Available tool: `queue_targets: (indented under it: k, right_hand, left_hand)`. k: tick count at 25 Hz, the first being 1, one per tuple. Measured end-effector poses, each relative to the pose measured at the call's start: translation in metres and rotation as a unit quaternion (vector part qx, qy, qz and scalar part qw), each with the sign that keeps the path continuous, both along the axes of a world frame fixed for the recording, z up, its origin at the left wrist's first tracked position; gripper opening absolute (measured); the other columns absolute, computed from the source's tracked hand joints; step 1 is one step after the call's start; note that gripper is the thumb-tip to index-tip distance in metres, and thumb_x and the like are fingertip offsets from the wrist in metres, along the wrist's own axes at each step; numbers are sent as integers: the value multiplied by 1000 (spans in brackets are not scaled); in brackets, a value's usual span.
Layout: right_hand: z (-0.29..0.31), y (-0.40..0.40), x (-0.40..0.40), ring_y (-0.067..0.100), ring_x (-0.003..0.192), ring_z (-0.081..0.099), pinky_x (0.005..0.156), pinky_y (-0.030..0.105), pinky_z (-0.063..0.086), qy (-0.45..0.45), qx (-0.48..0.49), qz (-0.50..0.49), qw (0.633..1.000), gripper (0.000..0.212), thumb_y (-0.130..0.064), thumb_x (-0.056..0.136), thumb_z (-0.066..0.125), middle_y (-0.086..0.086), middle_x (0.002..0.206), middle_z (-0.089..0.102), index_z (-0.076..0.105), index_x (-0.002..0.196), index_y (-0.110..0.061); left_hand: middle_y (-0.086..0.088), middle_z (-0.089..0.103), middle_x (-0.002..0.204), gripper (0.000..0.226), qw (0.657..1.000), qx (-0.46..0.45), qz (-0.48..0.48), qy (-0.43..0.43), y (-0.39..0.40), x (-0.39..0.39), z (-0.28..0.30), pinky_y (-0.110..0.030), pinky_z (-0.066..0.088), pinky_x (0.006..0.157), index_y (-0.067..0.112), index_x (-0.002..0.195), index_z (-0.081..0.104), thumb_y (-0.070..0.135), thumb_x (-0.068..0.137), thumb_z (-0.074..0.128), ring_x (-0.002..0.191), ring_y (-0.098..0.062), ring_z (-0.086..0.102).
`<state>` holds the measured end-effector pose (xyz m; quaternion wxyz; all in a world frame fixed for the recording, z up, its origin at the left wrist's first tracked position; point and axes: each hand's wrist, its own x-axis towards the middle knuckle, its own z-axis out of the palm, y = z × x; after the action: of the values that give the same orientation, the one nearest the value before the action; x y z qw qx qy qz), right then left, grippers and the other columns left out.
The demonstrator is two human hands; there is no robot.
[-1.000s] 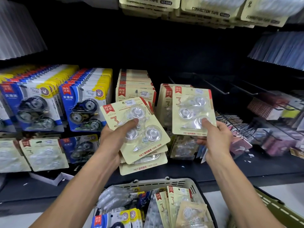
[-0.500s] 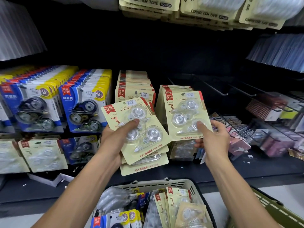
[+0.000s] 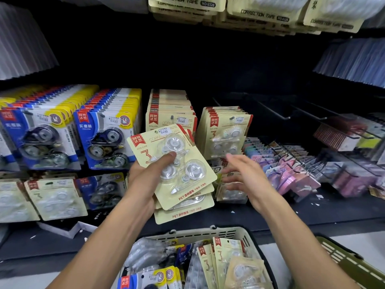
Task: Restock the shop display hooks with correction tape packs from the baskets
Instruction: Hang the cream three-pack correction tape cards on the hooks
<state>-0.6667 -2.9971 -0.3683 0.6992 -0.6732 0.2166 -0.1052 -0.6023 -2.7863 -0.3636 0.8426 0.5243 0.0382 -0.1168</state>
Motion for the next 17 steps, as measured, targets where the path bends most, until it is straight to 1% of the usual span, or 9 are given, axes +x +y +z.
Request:
queue_targets:
  k: [2, 4, 5, 7, 9, 10, 12, 14, 17]
  right_hand:
    - [10, 23, -7, 15, 80, 66, 60, 30, 55, 3, -70, 132, 989, 52, -52, 77, 72, 2, 99, 72, 68, 113, -14]
    - [9, 33, -9, 15, 75, 70, 56, 28, 54, 3, -104, 139, 985, 47, -40, 72, 81, 1, 92, 76, 68, 108, -12]
    - [8, 34, -9, 20, 74, 71, 55, 31, 54, -6, -87, 113, 990, 44, -31, 75, 82, 4, 91, 77, 65, 108, -9]
    - [6, 29, -9, 30, 75, 68, 60, 38, 51, -35, 3, 49, 998, 38, -21, 83, 77, 7, 90, 77, 61, 113, -5]
    - [7, 17, -9, 27, 70, 67, 59, 37, 54, -79, 110, -15, 991, 28, -18, 88, 70, 6, 89, 76, 60, 111, -7]
    - [8, 12, -9, 24, 67, 68, 56, 35, 57, -97, 133, -50, 985, 21, -17, 91, 67, 7, 90, 75, 60, 109, -9]
    - [6, 0, -9, 23, 73, 69, 57, 34, 57, -105, 108, -122, 981, 12, -15, 96, 63, 11, 97, 73, 61, 107, -11]
    - [2, -7, -11, 25, 86, 69, 63, 37, 57, -115, 73, -173, 975, 9, -13, 96, 61, 14, 104, 71, 62, 105, -12]
    - [4, -10, -15, 24, 87, 67, 65, 35, 52, -156, 82, -194, 965, 6, -11, 94, 61, 8, 96, 70, 61, 99, -13]
  left_hand:
    - [-5, 80, 98, 41, 1000, -3, -2, 1, -4, -1, -1, -40, 63, 64, 13, 120, 69, 10, 82, 82, 85, -25, 78]
    - [-6, 79, 101, 45, 1000, -5, -16, -2, -6, -1, 0, -40, 64, 67, 14, 120, 69, 14, 78, 85, 87, -25, 78]
    - [-4, 79, 100, 50, 1000, -5, -26, -2, -6, -1, 0, -38, 63, 66, 16, 119, 69, 20, 73, 87, 85, -23, 78]
    - [-1, 80, 94, 53, 999, -9, -45, 9, -4, -2, 1, -34, 61, 64, 20, 114, 70, 31, 64, 86, 78, -18, 77]
    - [-1, 80, 98, 43, 999, -19, -45, 10, -4, -1, 0, -37, 61, 68, 18, 113, 70, 25, 72, 84, 82, -19, 77]
    - [-3, 80, 101, 38, 999, -16, -37, 5, -4, -2, 0, -39, 62, 71, 17, 114, 70, 19, 79, 83, 86, -21, 77]
    - [-4, 79, 104, 34, 1000, -2, -21, -6, -4, -2, -2, -43, 62, 77, 16, 117, 70, 13, 85, 80, 90, -24, 77]
    - [-5, 79, 103, 34, 1000, 2, -11, -6, -3, -1, -3, -44, 62, 78, 15, 118, 69, 11, 85, 79, 89, -25, 77]
    - [-5, 79, 104, 36, 1000, -8, -8, -7, 0, 2, -4, -42, 62, 77, 16, 119, 69, 11, 85, 79, 90, -26, 77]
